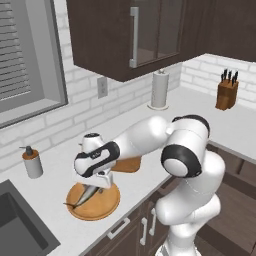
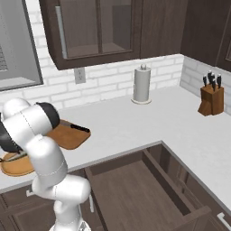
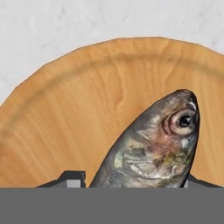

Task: Pick up the knife from the drawer and place it on the cutting board. Then place the meat from the plate to the cutting board.

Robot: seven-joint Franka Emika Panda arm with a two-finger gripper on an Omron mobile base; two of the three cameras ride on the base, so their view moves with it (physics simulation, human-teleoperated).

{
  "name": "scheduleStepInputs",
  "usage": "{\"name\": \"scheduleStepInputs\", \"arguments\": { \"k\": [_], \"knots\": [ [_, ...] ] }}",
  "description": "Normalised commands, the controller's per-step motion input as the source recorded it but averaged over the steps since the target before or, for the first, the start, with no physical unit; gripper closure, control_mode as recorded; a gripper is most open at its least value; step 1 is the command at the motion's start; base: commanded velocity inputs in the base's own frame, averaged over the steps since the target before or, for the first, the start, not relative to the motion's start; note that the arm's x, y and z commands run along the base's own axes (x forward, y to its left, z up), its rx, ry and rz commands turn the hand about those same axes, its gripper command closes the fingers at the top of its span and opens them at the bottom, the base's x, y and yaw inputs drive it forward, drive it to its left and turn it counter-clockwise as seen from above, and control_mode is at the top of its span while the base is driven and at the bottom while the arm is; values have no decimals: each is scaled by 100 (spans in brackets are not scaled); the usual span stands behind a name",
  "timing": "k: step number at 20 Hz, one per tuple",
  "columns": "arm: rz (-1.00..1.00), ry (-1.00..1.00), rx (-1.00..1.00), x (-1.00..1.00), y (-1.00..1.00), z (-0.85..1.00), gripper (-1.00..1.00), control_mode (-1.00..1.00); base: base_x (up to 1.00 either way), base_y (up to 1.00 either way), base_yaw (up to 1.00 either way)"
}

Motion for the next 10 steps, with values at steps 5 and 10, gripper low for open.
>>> {"name": "scheduleStepInputs", "arguments": {
  "k": [5, 10],
  "knots": [
    [0, -3, 2, -41, 0, 27, 100, -100, 0, 0, 0],
    [4, -5, 3, -37, -3, 74, 100, -100, 0, 0, 0]
  ]
}}
